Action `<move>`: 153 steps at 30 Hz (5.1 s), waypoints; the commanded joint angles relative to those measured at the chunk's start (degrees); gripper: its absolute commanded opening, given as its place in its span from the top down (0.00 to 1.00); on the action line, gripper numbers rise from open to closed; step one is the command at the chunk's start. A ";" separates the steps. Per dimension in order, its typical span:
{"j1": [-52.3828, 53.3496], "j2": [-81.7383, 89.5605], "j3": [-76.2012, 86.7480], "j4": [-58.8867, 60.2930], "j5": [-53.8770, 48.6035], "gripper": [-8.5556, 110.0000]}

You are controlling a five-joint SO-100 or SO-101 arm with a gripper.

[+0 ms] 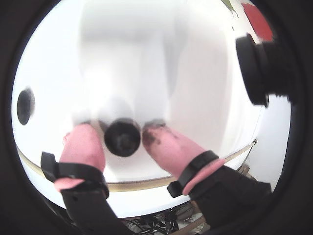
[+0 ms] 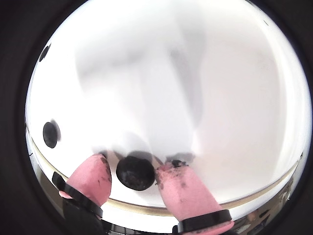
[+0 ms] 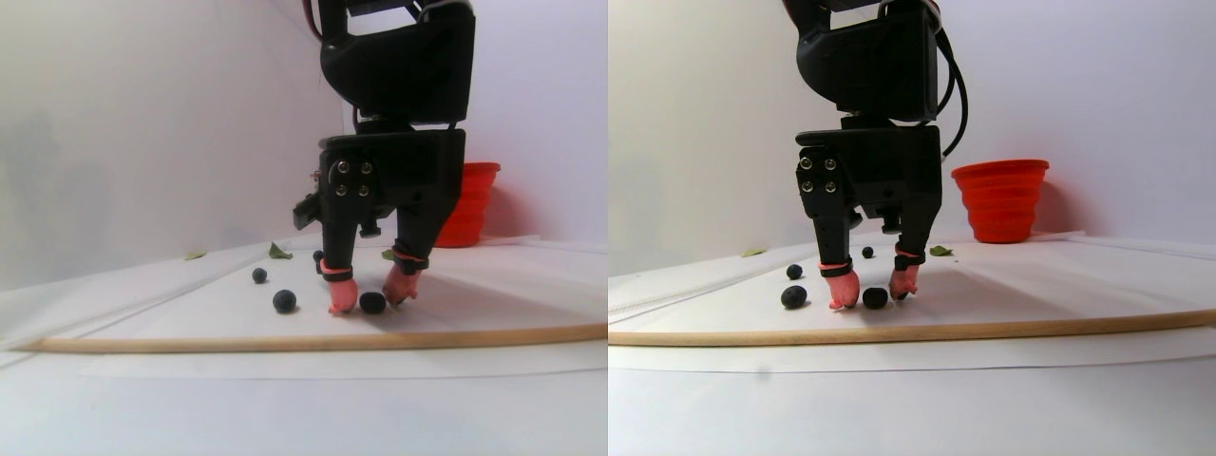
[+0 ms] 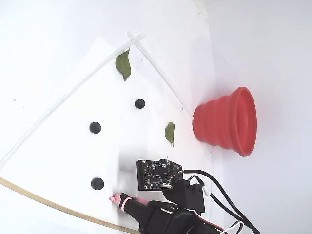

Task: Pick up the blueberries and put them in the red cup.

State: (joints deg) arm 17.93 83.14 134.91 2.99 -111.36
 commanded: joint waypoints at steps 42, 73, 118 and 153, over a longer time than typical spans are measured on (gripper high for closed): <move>1.93 6.50 -2.11 3.69 -1.58 0.83; 8.09 17.05 -9.40 8.09 -2.29 0.83; 11.43 20.39 -26.98 8.35 0.35 0.82; 12.92 9.23 -43.86 6.68 2.46 0.82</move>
State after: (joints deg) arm 30.15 91.32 98.17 11.25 -109.69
